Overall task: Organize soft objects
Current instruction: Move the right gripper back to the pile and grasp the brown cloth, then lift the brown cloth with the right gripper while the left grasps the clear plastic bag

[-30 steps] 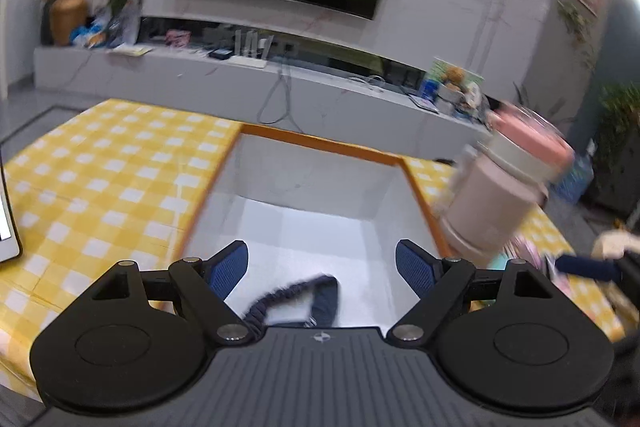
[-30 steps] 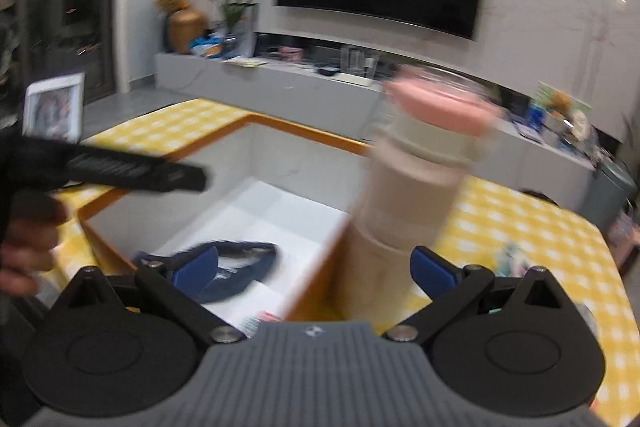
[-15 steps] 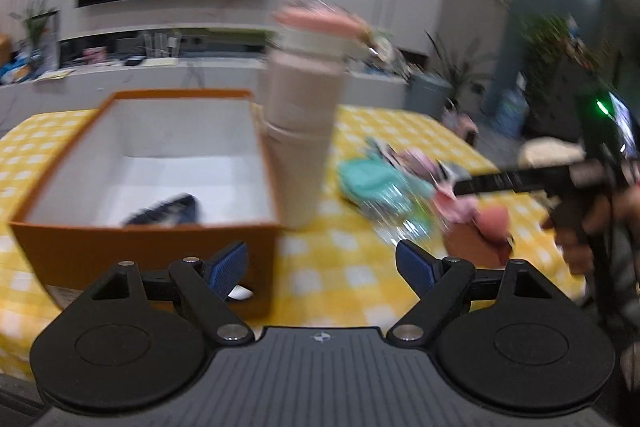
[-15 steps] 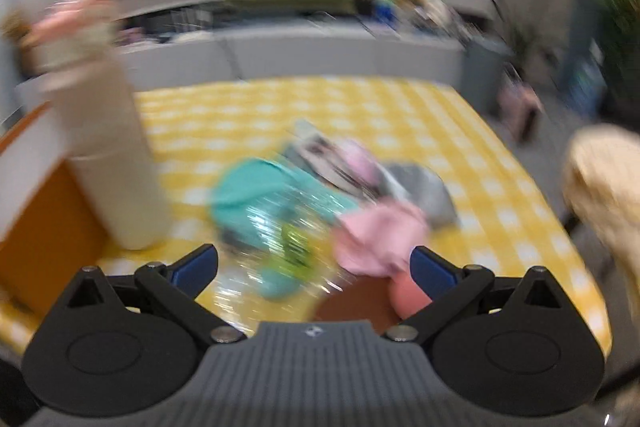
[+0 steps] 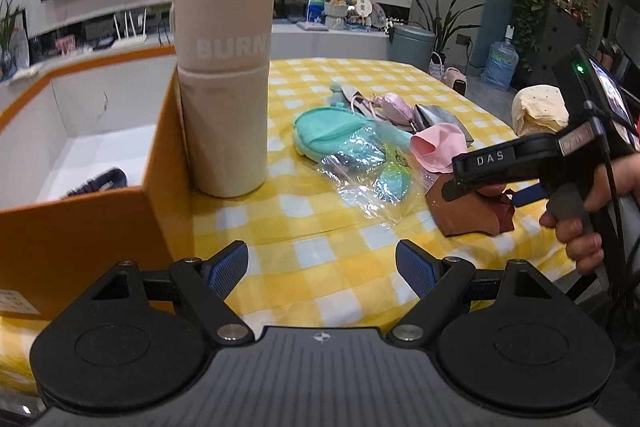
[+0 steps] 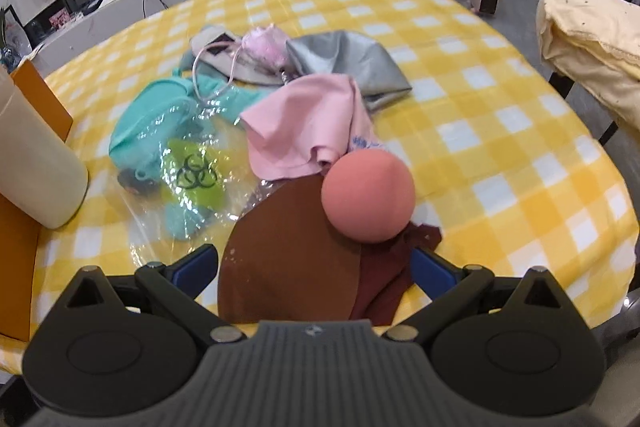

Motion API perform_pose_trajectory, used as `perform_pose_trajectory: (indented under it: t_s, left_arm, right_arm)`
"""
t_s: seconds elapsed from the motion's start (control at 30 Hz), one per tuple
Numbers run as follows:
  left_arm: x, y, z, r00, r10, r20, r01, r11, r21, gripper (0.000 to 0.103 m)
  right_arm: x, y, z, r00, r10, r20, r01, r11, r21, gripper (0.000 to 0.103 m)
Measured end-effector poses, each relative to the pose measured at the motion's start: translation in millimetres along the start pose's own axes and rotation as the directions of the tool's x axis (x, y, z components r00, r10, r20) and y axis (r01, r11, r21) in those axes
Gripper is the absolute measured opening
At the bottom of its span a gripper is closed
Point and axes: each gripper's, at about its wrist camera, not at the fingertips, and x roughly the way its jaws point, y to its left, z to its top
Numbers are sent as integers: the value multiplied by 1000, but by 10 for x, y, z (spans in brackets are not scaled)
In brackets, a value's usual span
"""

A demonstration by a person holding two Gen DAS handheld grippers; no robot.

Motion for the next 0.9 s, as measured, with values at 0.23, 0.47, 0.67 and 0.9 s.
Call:
perform_pose_trajectory:
  t_s: [0.23, 0.47, 0.67, 0.9]
  left_arm:
    - [132, 67, -8, 999, -19, -37, 17, 998, -59, 98]
    - [167, 88, -39, 998, -27, -60, 24, 998, -54, 98]
    - [162, 90, -22, 998, -30, -64, 26, 998, -61, 98]
    - [173, 67, -12, 998, -15, -67, 12, 999, -48, 98]
  right_arm:
    - [152, 134, -9, 999, -15, -33, 13, 999, -42, 100]
    - [231, 156, -10, 998, -48, -46, 45, 997, -58, 100]
    - [218, 230, -43, 997, -66, -37, 62, 993, -105, 87]
    - [152, 268, -70, 998, -67, -13, 65, 986, -152, 55]
